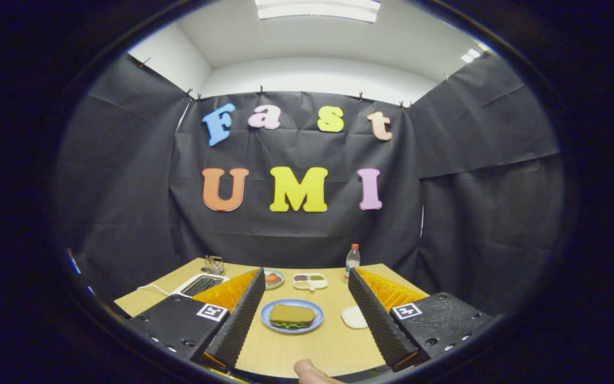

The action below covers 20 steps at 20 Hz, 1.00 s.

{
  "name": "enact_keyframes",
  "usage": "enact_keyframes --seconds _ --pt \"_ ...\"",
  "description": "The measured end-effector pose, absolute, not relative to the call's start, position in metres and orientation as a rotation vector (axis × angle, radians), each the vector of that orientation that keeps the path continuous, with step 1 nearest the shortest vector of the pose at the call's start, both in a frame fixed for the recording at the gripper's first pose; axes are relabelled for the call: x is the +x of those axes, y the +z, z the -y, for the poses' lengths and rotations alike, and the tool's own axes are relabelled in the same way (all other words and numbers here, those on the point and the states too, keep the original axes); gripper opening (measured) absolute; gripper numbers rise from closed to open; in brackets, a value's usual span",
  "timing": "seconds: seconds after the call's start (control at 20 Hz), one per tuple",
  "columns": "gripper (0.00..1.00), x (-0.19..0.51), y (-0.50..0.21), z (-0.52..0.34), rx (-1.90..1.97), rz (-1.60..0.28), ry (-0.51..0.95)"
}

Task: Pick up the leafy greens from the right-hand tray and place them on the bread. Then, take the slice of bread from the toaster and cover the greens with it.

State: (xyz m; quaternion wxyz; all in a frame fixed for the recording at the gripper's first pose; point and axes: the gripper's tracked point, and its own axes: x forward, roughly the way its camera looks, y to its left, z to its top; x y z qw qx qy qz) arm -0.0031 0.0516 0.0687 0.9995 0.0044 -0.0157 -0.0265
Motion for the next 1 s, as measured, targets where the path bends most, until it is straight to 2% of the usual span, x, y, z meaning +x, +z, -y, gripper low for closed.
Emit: enact_keyframes --seconds 0.3,1.0 --pt "0.96 -0.022 0.064 -0.055 -0.001 0.046 -0.044" --pt "0.96 -0.014 0.030 -0.063 -0.003 -0.016 -0.028"
